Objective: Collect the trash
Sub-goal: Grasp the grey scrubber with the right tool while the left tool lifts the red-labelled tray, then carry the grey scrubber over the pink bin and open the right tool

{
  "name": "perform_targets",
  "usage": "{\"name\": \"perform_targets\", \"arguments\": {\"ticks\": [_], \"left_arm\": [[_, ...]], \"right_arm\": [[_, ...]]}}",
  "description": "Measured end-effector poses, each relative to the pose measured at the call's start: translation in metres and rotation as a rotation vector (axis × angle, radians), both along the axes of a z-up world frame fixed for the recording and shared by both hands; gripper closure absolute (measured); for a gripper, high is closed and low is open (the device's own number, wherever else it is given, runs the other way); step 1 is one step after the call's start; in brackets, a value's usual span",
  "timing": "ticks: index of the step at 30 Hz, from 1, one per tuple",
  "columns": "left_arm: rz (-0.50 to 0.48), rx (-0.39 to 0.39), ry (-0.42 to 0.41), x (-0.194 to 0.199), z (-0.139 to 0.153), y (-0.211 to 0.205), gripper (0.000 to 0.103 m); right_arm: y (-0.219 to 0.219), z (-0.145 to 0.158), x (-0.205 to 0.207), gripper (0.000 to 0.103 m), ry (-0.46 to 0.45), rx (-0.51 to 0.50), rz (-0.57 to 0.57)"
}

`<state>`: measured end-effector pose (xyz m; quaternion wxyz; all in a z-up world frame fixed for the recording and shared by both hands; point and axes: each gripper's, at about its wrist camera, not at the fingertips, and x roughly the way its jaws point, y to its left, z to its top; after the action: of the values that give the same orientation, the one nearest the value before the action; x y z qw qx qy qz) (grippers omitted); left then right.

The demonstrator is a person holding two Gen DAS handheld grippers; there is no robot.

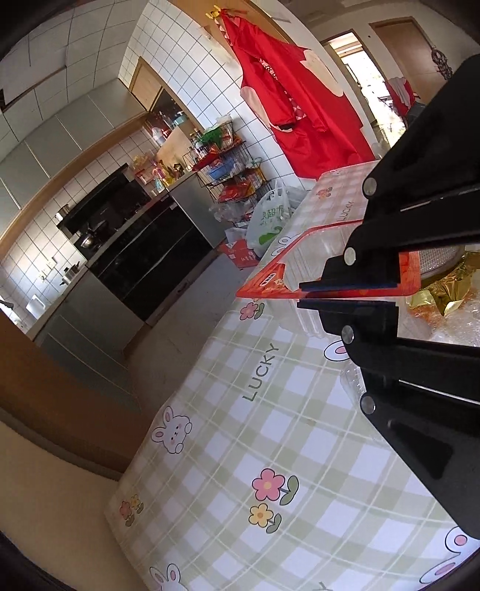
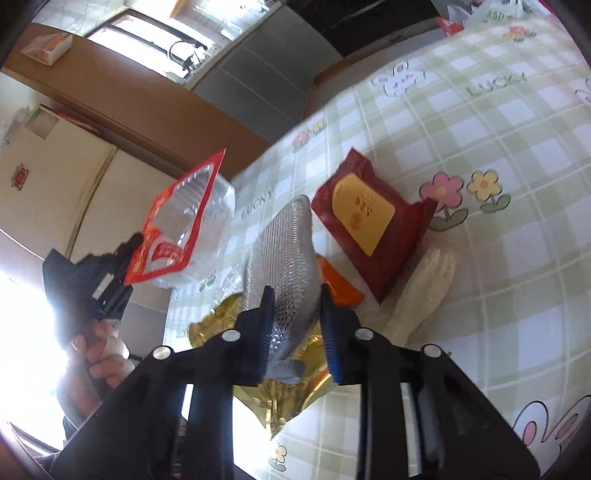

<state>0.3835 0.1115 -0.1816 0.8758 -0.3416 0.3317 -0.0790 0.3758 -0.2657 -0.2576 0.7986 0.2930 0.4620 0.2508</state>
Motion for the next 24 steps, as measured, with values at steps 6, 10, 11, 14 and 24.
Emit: {"name": "perform_targets", "arguments": {"ticks": [6,10,11,14,24], "left_arm": [[0.037,0.037,-0.043,-0.043,0.023,0.017,0.099],[0.054,0.053,-0.074,-0.076,0.038,0.023,0.099],[0.059,0.053,-0.08,-0.085,0.041,0.026,0.099],[0.075,0.058,-0.102,-0.11,0.052,0.031,0.099],[0.103,0.103,-0.19,-0.21,0.082,0.03,0.099]], "right_arm": [[-0.012,0.033,-0.028,0.082,-0.112,-0.033,-0.049],[-0.016,0.055,-0.051,0.082,-0.181,-0.045,-0.052],[-0.016,0.06,-0.058,0.082,-0.196,-0.048,-0.049],[-0.015,0.077,-0.08,0.082,-0.247,-0.064,-0.038],[-0.007,0.121,-0.164,0.082,-0.403,-0.158,0.012]]}}
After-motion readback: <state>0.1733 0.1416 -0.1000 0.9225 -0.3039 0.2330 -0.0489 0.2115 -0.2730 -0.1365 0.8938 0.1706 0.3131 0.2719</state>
